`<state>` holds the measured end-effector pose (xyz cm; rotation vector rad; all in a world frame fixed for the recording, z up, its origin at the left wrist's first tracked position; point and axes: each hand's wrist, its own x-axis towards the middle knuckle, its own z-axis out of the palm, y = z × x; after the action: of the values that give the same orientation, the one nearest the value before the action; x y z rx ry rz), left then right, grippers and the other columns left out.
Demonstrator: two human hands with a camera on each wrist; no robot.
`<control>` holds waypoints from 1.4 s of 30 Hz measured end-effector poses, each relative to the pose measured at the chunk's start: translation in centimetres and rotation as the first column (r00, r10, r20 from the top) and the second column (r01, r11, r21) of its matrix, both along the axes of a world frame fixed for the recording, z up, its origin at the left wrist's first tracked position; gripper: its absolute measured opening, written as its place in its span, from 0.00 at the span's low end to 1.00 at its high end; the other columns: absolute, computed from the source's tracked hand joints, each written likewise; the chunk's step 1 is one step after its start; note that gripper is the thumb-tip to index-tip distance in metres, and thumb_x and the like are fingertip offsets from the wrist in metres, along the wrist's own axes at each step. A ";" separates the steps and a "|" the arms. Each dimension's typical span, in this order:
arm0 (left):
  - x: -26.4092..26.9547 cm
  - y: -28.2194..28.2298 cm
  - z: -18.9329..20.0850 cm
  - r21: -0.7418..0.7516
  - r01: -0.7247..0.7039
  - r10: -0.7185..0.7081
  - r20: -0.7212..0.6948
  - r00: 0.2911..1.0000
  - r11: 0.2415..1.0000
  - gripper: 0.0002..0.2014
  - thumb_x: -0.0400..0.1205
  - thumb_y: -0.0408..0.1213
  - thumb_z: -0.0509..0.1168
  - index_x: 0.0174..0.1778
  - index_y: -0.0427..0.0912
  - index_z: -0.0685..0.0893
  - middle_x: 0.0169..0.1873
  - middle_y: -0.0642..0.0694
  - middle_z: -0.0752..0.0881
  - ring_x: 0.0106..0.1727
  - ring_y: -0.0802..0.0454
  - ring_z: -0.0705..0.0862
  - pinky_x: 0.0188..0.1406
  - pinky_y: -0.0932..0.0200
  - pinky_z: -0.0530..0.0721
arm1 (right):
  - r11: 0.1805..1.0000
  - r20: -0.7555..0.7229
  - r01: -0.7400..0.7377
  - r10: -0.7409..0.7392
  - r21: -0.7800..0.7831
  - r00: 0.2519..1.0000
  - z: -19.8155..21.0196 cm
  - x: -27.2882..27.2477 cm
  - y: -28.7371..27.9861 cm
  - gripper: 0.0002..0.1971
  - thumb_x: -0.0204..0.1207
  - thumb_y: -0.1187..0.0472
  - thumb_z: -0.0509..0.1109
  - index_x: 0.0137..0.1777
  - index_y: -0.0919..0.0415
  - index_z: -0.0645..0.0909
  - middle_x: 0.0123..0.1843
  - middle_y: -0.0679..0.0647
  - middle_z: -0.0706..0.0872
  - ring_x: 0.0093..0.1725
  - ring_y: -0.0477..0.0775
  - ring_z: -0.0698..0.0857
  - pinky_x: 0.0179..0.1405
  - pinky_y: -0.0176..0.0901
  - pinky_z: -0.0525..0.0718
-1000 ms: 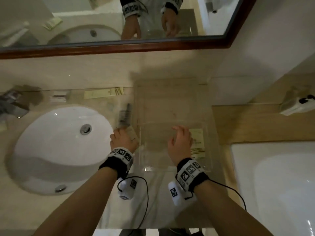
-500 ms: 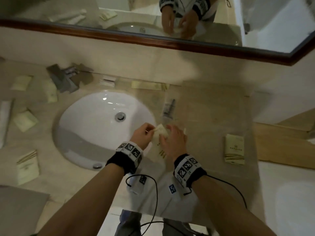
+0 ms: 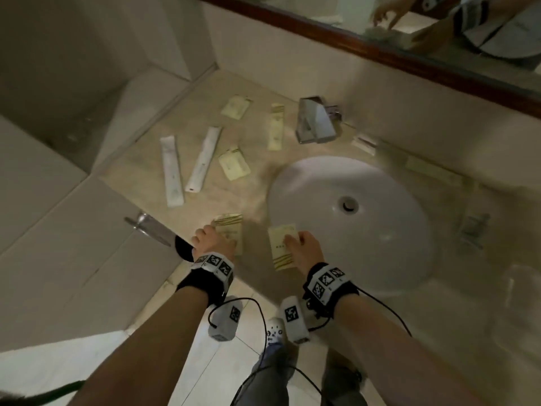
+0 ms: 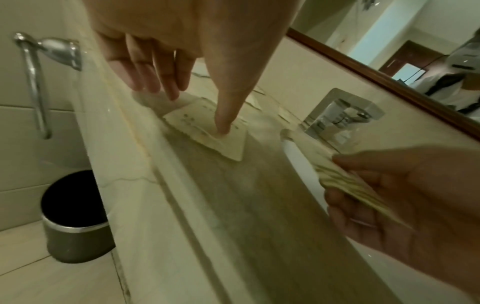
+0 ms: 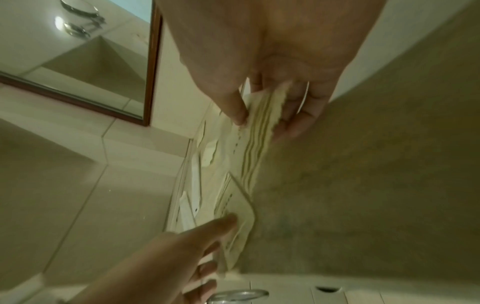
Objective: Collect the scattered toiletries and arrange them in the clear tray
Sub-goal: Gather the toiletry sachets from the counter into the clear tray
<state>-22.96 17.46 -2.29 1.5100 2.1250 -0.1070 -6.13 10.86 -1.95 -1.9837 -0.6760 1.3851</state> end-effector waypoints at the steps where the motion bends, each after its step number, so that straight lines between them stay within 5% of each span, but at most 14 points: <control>1: -0.9 0.3 -0.3 -0.017 -0.026 0.026 -0.013 1.000 1.000 0.35 0.74 0.48 0.69 0.71 0.33 0.66 0.70 0.35 0.70 0.72 0.36 0.67 0.72 0.44 0.67 | 1.000 -0.026 0.005 -0.005 -0.008 1.000 -0.2 -1.4 0.8 0.10 0.78 0.58 0.65 0.52 0.65 0.74 0.53 0.62 0.83 0.50 0.60 0.83 0.54 0.55 0.85; 9: -0.3 1.8 -1.7 -0.050 0.007 -0.002 0.099 0.995 0.999 0.24 0.78 0.42 0.61 0.69 0.35 0.69 0.67 0.35 0.75 0.68 0.35 0.72 0.69 0.43 0.72 | 0.998 -0.046 0.047 -0.049 -0.041 0.998 -1.4 -6.0 4.0 0.11 0.78 0.59 0.65 0.56 0.65 0.75 0.58 0.61 0.83 0.54 0.60 0.83 0.56 0.53 0.84; 12: 1.7 1.6 -0.6 0.056 0.102 -0.115 0.338 0.934 0.993 0.21 0.80 0.33 0.58 0.68 0.31 0.69 0.63 0.31 0.75 0.62 0.34 0.75 0.59 0.47 0.76 | 0.998 -0.014 0.060 -0.060 -0.018 0.998 -1.0 -4.8 4.1 0.05 0.79 0.60 0.62 0.48 0.62 0.74 0.51 0.61 0.83 0.48 0.58 0.81 0.50 0.50 0.81; 15: 5.0 1.0 2.1 0.138 0.058 -0.123 0.528 0.841 0.989 0.14 0.80 0.29 0.57 0.60 0.28 0.71 0.57 0.30 0.79 0.57 0.35 0.80 0.49 0.50 0.76 | 0.986 -0.083 0.168 -0.166 0.022 0.983 -0.1 -2.3 3.9 0.13 0.79 0.60 0.59 0.58 0.66 0.77 0.58 0.64 0.83 0.54 0.62 0.82 0.55 0.54 0.81; 19: 11.7 -0.4 5.8 0.155 0.119 -0.191 0.631 0.752 0.981 0.16 0.82 0.29 0.57 0.65 0.30 0.65 0.59 0.31 0.80 0.57 0.35 0.82 0.52 0.47 0.81 | 0.920 -0.226 0.387 -0.363 0.069 0.904 2.6 4.0 2.6 0.15 0.80 0.62 0.57 0.63 0.66 0.76 0.55 0.61 0.83 0.49 0.59 0.82 0.42 0.46 0.81; 25: 26.2 -7.2 7.8 0.162 0.407 -0.402 0.673 0.621 0.899 0.11 0.86 0.34 0.51 0.63 0.35 0.66 0.56 0.36 0.78 0.57 0.37 0.81 0.56 0.42 0.82 | 0.831 -0.061 0.509 -0.510 0.225 0.858 5.9 17.2 -5.6 0.15 0.80 0.63 0.57 0.66 0.66 0.68 0.55 0.59 0.78 0.51 0.57 0.78 0.51 0.52 0.79; 29: 37.1 -15.5 7.3 0.102 0.607 -0.512 0.657 0.554 0.788 0.17 0.85 0.38 0.54 0.65 0.30 0.67 0.57 0.31 0.81 0.57 0.36 0.83 0.55 0.45 0.82 | 0.777 0.002 0.590 -0.605 0.222 0.796 5.1 25.9 -14.2 0.18 0.80 0.61 0.55 0.68 0.61 0.69 0.63 0.64 0.80 0.60 0.66 0.81 0.62 0.62 0.81; 32: 44.1 -22.2 6.3 0.135 0.702 -0.579 0.682 0.446 0.699 0.17 0.84 0.37 0.56 0.66 0.33 0.70 0.56 0.43 0.81 0.55 0.46 0.82 0.53 0.55 0.79 | 0.743 0.097 0.647 -0.666 0.175 0.739 3.9 32.2 -21.2 0.18 0.82 0.61 0.53 0.70 0.62 0.69 0.64 0.62 0.80 0.61 0.64 0.81 0.64 0.58 0.80; 35: 49.0 -27.3 5.5 0.041 0.740 -0.566 0.674 0.476 0.671 0.16 0.85 0.34 0.55 0.66 0.29 0.72 0.55 0.42 0.81 0.50 0.47 0.80 0.49 0.55 0.79 | 0.805 0.238 0.585 -0.591 0.102 0.771 2.9 37.0 -26.9 0.21 0.81 0.59 0.55 0.72 0.63 0.67 0.65 0.67 0.79 0.63 0.68 0.79 0.64 0.63 0.78; 37: 51.2 -29.3 4.2 -0.041 0.779 -0.604 0.607 0.517 0.626 0.20 0.85 0.37 0.54 0.69 0.29 0.71 0.64 0.35 0.79 0.60 0.39 0.81 0.60 0.48 0.80 | 0.833 0.380 0.554 -0.510 -0.008 0.772 2.2 39.5 -29.4 0.24 0.80 0.56 0.57 0.75 0.61 0.63 0.71 0.68 0.72 0.71 0.70 0.72 0.71 0.63 0.72; 39: 52.1 -29.5 2.7 -0.097 0.801 -0.685 0.464 0.561 0.590 0.23 0.85 0.43 0.53 0.71 0.31 0.70 0.69 0.34 0.76 0.68 0.36 0.76 0.67 0.46 0.74 | 0.795 0.480 0.602 -0.499 -0.078 0.722 2.2 41.2 -31.1 0.27 0.81 0.54 0.56 0.79 0.58 0.57 0.79 0.64 0.61 0.78 0.67 0.61 0.77 0.60 0.60; 42: 51.7 -28.4 2.2 -0.123 0.758 -0.672 0.387 0.631 0.641 0.25 0.84 0.45 0.55 0.69 0.29 0.70 0.65 0.34 0.79 0.64 0.35 0.79 0.62 0.48 0.77 | 0.753 0.468 0.658 -0.579 -0.006 0.668 1.4 42.3 -32.8 0.22 0.81 0.59 0.56 0.75 0.60 0.66 0.77 0.61 0.64 0.75 0.63 0.64 0.77 0.57 0.64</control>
<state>28.72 -10.89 -0.12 1.9633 1.0823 -0.4093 36.18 -21.90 -0.52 -2.3847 -0.0023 0.5863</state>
